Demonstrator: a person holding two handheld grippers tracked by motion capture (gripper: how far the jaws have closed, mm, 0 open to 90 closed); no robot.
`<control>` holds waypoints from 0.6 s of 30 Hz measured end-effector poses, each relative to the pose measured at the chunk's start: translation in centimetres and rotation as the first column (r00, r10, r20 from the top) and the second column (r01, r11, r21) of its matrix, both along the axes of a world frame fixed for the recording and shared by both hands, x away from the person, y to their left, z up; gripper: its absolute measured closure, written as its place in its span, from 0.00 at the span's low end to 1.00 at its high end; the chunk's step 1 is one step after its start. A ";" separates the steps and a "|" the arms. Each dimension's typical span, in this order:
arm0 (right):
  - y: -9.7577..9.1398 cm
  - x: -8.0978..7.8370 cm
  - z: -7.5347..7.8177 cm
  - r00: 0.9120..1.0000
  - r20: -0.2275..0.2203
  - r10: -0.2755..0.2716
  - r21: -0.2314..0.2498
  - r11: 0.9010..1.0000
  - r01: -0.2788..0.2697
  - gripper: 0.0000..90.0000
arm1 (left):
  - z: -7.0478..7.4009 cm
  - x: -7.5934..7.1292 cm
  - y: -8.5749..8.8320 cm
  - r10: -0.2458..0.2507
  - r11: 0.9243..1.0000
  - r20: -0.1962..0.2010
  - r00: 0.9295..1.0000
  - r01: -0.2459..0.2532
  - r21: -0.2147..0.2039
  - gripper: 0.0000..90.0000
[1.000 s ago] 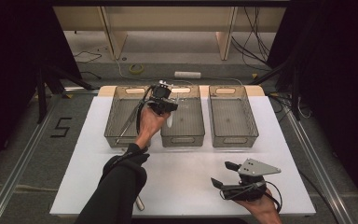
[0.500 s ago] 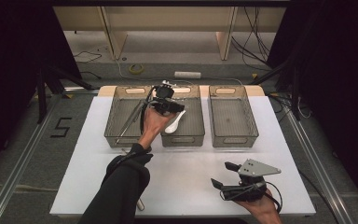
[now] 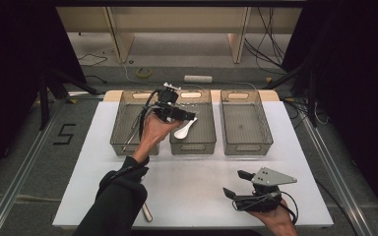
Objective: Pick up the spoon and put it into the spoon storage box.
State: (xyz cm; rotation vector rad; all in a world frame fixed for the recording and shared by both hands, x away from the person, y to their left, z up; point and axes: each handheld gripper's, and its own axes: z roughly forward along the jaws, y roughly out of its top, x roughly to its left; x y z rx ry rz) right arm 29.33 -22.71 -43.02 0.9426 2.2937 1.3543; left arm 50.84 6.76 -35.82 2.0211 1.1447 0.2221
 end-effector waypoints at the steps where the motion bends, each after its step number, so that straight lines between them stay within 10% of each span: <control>1: 0.0 0.0 0.0 1.000 0.001 0.000 -0.001 1.000 0.000 0.28 | 0.2 -0.4 0.2 -0.001 1.000 0.004 1.000 0.001 0.002 0.28; 18: 0.2 0.1 -0.1 1.000 -0.005 0.001 -0.013 1.000 -0.001 0.28 | 0.1 -7.3 4.6 -0.038 0.999 0.027 0.999 0.038 -0.010 0.26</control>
